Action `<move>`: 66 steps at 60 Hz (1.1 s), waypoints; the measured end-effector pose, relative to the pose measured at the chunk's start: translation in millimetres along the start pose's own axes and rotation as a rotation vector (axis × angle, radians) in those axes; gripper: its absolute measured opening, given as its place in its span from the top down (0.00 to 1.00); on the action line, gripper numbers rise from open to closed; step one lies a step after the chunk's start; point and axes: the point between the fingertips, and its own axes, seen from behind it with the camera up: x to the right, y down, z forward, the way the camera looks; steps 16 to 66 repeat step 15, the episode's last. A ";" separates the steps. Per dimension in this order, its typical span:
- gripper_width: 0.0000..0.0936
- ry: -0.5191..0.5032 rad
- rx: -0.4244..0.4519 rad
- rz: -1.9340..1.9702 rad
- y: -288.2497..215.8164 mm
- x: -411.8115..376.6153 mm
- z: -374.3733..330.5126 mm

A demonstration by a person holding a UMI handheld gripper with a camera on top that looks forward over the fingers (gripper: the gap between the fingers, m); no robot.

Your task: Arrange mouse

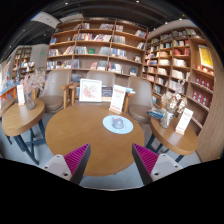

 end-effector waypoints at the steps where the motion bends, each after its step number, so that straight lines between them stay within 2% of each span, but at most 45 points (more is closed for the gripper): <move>1: 0.09 0.001 0.006 0.004 -1.2 1.0 -1.1; 13: 0.09 0.013 0.044 0.009 -8.6 5.7 -11.9; 66: 0.08 0.006 0.045 0.015 -8.5 5.6 -13.0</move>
